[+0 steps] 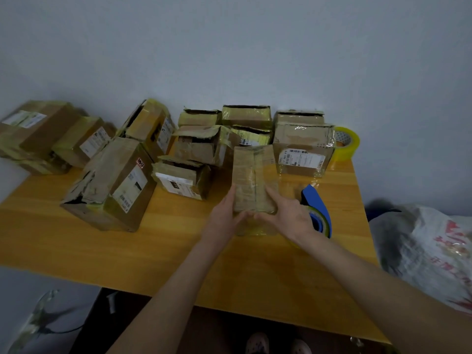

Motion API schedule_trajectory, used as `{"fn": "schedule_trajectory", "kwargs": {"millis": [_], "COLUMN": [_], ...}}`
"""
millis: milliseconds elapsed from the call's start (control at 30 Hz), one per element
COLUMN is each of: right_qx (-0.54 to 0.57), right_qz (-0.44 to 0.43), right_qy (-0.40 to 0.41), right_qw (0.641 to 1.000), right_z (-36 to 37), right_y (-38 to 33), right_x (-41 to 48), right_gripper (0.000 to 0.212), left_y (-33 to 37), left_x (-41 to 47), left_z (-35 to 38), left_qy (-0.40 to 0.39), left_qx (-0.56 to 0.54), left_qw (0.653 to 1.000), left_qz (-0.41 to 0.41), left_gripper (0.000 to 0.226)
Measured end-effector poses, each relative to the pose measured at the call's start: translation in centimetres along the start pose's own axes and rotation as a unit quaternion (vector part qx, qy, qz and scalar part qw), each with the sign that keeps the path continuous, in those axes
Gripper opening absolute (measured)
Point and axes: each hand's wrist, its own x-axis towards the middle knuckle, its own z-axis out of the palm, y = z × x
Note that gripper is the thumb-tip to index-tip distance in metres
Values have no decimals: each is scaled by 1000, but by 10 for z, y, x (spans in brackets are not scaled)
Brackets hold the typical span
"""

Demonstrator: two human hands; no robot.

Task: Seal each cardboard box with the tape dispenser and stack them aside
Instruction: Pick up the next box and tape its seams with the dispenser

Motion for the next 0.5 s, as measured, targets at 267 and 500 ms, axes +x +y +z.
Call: {"fn": "schedule_trajectory", "kwargs": {"millis": [267, 500], "right_qx": [-17, 176], "right_qz": [-63, -34], "right_qy": [18, -49], "right_qw": [998, 983], "right_z": [4, -9], "right_y": [15, 25], "right_x": [0, 0], "right_gripper": [75, 79], "left_y": [-15, -11], "left_x": [0, -6], "left_z": [2, 0], "left_qy": [7, -26], "left_qx": [81, -72], "left_qw": [995, 996], "left_qz": [64, -33], "left_gripper": [92, 87]}}
